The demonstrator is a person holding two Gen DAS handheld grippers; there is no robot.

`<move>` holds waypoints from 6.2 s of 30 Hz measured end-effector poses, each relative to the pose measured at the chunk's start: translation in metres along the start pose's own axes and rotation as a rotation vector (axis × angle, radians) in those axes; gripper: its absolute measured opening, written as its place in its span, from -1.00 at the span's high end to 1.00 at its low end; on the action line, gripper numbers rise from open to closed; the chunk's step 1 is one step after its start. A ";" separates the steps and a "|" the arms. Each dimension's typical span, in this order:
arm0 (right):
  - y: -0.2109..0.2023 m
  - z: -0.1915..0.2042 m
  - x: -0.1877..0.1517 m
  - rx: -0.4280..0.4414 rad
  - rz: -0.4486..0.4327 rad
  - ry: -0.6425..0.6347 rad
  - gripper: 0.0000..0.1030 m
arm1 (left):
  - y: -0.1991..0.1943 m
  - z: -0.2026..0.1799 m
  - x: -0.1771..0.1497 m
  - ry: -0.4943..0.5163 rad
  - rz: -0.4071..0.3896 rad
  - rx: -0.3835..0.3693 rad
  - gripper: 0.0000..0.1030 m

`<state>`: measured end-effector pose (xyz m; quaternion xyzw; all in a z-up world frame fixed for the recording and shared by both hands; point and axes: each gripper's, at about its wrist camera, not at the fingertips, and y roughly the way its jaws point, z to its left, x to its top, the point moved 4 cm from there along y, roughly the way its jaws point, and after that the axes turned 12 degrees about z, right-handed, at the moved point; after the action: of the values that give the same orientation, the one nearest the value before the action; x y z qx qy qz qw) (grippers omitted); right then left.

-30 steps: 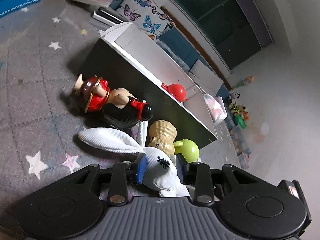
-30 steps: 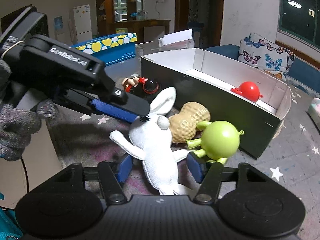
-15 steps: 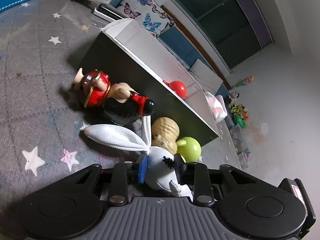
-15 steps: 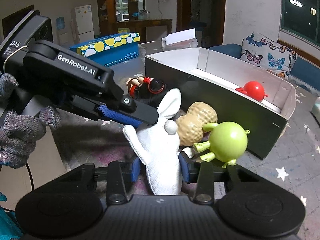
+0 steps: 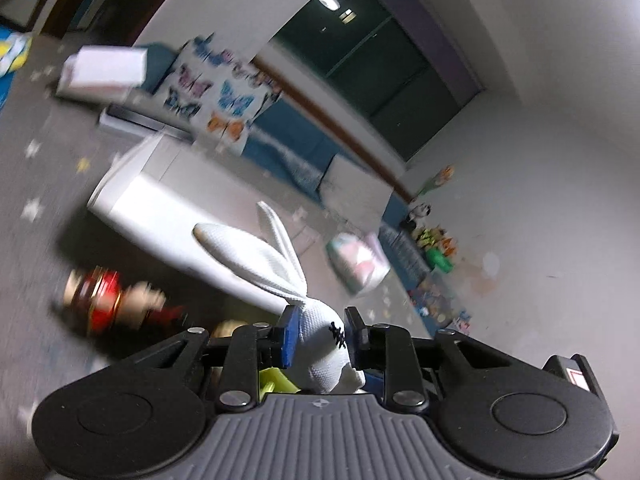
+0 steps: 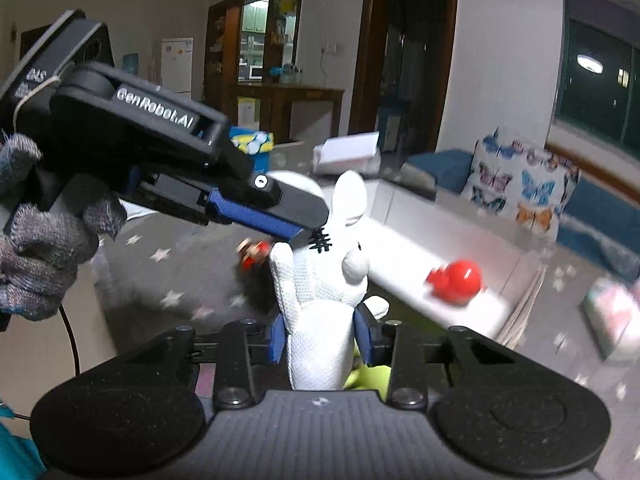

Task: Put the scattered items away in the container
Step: 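Lift the white rabbit with the left gripper and carry it into the box, then open the left gripper to release the rabbit inside the box, then withdraw the left gripper and lower it toward the green alien toy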

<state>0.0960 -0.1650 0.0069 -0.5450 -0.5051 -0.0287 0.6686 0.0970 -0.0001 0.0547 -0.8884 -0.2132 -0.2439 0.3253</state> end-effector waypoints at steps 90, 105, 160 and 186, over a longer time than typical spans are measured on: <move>0.064 -0.119 0.051 -0.061 0.113 0.008 -0.04 | 0.096 0.043 0.057 0.077 0.110 0.225 0.44; 0.018 -0.069 -0.002 -0.009 0.052 0.085 -0.51 | 0.055 0.012 0.016 0.154 0.076 0.237 0.43; 0.034 -0.051 -0.064 -0.033 0.098 0.274 -1.00 | 0.080 0.025 -0.058 0.145 0.229 0.380 0.39; 0.044 -0.050 -0.065 -0.017 0.106 0.293 -1.00 | 0.069 0.012 -0.056 0.136 0.213 0.354 0.39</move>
<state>0.1224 -0.2186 -0.0651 -0.5667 -0.3724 -0.0767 0.7310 0.0939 -0.0525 -0.0182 -0.8162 -0.1354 -0.2265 0.5140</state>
